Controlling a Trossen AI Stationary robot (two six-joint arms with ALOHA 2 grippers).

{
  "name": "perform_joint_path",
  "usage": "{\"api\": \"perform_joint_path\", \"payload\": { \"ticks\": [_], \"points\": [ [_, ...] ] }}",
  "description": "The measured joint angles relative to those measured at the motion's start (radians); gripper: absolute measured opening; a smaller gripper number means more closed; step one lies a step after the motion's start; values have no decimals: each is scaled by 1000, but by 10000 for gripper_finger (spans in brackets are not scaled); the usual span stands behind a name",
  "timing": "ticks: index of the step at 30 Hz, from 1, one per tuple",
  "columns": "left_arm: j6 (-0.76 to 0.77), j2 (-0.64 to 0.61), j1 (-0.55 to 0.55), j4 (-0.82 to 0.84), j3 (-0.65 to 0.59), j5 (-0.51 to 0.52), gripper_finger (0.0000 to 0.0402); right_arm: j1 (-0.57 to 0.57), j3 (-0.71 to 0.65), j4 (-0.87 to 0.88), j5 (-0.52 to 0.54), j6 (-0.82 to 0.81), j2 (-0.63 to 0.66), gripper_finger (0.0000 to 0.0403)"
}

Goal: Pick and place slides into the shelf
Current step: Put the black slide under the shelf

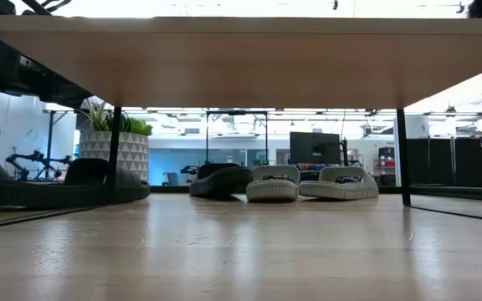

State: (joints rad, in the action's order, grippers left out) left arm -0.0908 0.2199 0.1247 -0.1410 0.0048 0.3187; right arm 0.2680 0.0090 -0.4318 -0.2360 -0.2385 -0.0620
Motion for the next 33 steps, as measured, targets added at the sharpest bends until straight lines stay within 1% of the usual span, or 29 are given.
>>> {"api": "perform_joint_path", "payload": {
  "ticks": [3, 4, 6, 8, 12, 15, 17, 20, 22, 26, 30, 31, 33],
  "points": [
    [0, 0, 0, 0, 0, 0, 0, 0, 21, -160, -135, 14, 0, 13],
    [0, 0, 0, 0, 0, 0, 0, 0, 41, -183, -160, 25, 0, 13],
    [0, 0, 0, 0, 0, 0, 0, 0, 97, -161, -171, 36, 0, 13],
    [0, 0, 0, 0, 0, 0, 0, 0, 167, -75, -172, 69, -18, 13],
    [0, 0, 0, 0, 0, 0, 0, 0, 339, 209, -182, 131, -101, 13],
    [0, -1, 0, 0, 0, 0, 0, 6, 474, 397, -200, 87, -214, 13],
    [0, 0, 0, 0, 0, 0, 0, 20, 567, 497, -233, 57, -309, 13],
    [0, 0, 0, 0, 0, 0, 0, 62, 711, 650, -243, 56, -461, 13],
    [0, -1, 0, 0, 0, 0, 0, 99, 809, 740, -226, 63, -568, 13],
    [0, -1, 0, 0, 0, 0, 0, 166, 1013, 982, -122, 72, -778, 13],
    [0, 0, 0, 0, 0, 0, 0, 211, 1217, 1292, 28, -64, -984, 13],
    [0, 0, 0, 0, 0, 0, 0, 223, 1262, 1357, 51, -115, -1029, 13],
    [0, 0, 0, 0, 0, 0, 0, 248, 1351, 1447, 65, -210, -1121, 13]
  ]
}}
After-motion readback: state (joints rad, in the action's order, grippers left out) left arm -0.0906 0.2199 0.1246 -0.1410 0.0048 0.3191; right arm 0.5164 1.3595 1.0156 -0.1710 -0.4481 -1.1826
